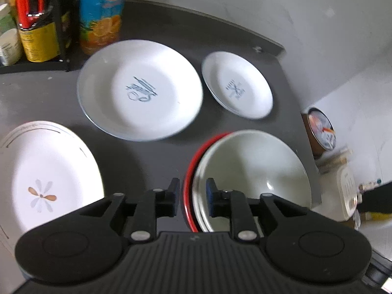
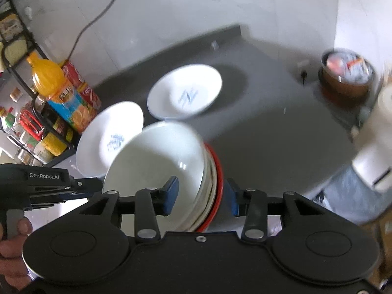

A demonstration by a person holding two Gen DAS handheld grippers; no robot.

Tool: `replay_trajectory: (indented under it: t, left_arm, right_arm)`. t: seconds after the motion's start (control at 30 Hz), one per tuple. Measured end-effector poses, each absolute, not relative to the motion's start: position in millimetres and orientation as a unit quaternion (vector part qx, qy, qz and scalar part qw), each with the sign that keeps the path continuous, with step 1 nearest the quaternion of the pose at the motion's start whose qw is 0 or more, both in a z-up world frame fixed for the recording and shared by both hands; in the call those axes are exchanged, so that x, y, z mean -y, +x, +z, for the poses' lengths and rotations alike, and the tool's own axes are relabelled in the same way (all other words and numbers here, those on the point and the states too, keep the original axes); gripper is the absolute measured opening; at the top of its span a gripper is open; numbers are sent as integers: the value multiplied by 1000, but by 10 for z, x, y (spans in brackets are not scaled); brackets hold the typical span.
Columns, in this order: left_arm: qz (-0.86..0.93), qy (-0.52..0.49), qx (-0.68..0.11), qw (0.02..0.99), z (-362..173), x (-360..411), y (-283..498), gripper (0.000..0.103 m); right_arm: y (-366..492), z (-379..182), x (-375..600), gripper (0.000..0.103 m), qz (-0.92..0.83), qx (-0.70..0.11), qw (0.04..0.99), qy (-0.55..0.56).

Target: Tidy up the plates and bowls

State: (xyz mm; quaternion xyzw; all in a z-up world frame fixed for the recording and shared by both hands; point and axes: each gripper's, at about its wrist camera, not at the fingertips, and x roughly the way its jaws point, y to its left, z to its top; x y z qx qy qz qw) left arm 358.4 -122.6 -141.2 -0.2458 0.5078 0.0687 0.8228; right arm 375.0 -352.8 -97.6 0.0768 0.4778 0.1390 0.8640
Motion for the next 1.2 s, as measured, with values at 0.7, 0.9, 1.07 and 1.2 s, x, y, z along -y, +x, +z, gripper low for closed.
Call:
replay_trajectory:
  t: [0.7, 0.9, 1.07, 1.2]
  left_arm:
    - [199, -280, -491, 801, -1460, 1025, 3653, 29]
    - [247, -274, -472, 801, -1376, 933, 3535, 54]
    - [267, -289, -464, 794, -1381, 782, 3487, 54]
    - [269, -294, -460, 793, -1379, 650, 3474, 54]
  right_arm:
    - [4481, -1042, 3707, 24, 272, -494, 821, 85]
    - [4741, -980, 3489, 30, 304, -485, 816, 76]
    - [4854, -965, 3286, 49, 307, -488, 814, 73]
    - [4907, -995, 3130, 49, 308, -501, 805, 77]
